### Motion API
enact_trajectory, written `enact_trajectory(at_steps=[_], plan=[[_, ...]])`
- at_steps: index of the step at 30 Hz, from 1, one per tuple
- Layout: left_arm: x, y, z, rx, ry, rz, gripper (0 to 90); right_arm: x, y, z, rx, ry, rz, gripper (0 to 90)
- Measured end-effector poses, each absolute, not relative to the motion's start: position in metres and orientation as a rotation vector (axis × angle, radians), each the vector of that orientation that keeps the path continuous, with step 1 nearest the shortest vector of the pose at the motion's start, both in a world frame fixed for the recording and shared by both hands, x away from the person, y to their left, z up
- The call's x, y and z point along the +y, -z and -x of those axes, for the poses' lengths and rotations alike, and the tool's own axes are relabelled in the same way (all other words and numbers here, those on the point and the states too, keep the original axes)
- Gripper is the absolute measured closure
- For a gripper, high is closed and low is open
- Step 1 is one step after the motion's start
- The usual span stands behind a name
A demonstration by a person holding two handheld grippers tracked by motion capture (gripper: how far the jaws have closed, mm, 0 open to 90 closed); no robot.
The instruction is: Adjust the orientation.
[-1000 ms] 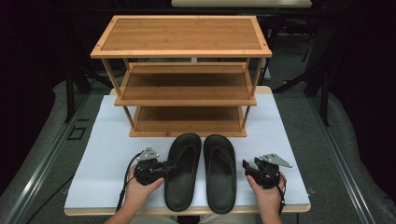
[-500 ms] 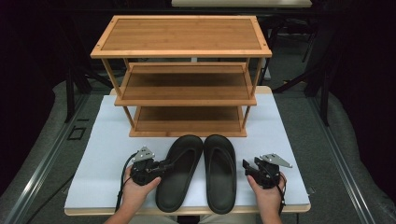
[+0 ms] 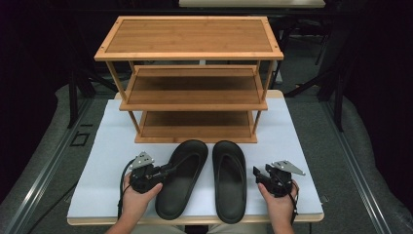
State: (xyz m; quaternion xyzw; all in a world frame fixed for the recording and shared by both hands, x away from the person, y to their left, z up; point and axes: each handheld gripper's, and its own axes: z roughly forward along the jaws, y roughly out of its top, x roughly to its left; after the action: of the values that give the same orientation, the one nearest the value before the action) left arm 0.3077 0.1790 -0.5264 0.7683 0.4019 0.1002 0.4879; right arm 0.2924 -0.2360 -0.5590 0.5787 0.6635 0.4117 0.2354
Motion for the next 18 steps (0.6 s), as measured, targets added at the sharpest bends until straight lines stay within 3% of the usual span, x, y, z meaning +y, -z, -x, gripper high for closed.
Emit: enact_trajectory(at_steps=[18], plan=[[0.198, 0.505, -0.296, 0.979, -0.312, -1.762, 69.9, -0.237, 0.558, -0.292, 1.816, -1.140, -1.580, 46.6]])
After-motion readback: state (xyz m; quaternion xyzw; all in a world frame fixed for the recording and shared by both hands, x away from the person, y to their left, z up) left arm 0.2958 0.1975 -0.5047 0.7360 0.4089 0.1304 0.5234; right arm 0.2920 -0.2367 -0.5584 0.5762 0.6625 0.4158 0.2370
